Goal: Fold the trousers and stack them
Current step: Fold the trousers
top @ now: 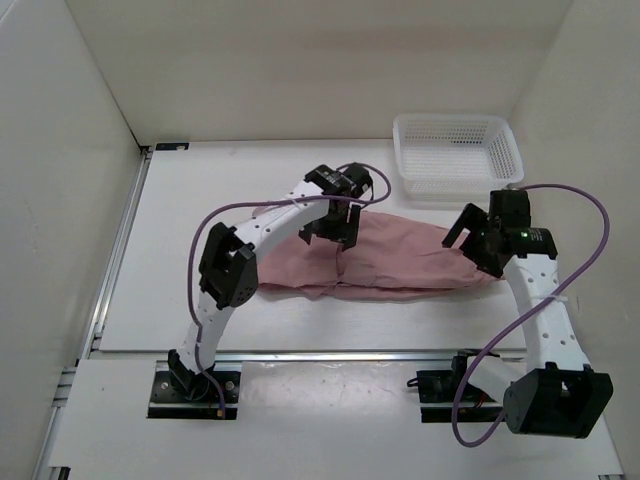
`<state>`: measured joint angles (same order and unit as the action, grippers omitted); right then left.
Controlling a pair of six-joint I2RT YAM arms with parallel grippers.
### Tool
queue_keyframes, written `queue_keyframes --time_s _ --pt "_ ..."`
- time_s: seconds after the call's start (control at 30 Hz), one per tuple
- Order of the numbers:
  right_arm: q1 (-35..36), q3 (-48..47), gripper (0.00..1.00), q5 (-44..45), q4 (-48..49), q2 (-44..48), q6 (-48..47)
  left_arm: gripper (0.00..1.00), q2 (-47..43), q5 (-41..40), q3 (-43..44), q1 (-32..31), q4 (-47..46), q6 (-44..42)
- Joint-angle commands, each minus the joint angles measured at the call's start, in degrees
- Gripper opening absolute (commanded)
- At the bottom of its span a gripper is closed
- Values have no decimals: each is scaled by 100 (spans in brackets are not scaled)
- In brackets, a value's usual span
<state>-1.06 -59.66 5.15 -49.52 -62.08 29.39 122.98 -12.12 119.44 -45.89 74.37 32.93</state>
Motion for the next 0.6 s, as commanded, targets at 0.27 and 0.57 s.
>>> queue_keyframes --time_s 0.27,0.57 --pt "-17 86 100 -14 83 311 -47 96 631 86 -404 -104 -18 -32" --pt "-17 86 100 -14 83 258 -47 76 877 -106 -703 -157 -80 -102"
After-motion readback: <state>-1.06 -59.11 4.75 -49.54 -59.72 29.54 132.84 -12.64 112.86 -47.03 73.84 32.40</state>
